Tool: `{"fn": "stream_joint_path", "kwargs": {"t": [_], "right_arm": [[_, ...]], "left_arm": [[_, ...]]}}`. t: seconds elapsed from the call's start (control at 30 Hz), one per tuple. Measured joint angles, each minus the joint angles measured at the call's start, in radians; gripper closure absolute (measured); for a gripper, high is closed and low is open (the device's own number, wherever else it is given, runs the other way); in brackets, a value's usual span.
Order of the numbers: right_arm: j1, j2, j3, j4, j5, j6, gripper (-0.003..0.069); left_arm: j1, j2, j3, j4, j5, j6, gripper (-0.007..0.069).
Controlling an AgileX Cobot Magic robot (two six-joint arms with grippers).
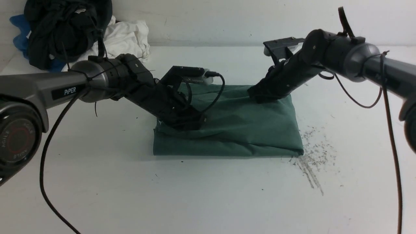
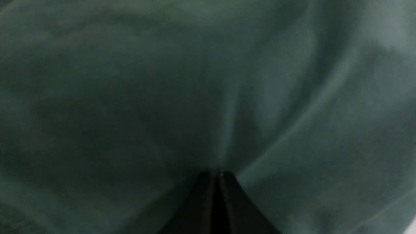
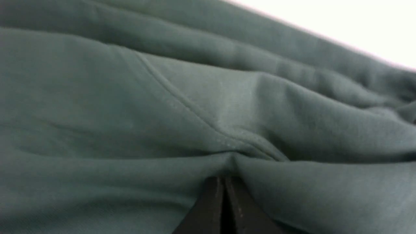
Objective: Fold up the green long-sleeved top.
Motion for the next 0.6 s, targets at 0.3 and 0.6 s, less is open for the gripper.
{"fn": "stream_joint_path", "kwargs": {"t": [0.3,0.6], "right_arm": [[-0.014,-0.002,0.001,-0.033,-0.035,0.038,0.0673],[0.019,-0.178,-0.001,0.045,0.062,0.017,0.0673]], "left_arm": [[-0.003,-0.087,-0.005,0.44,0.031,-0.275,0.0631],[-0.031,-0.191,-0.006,0.319,0.064,-0.256,0.0631]]}}
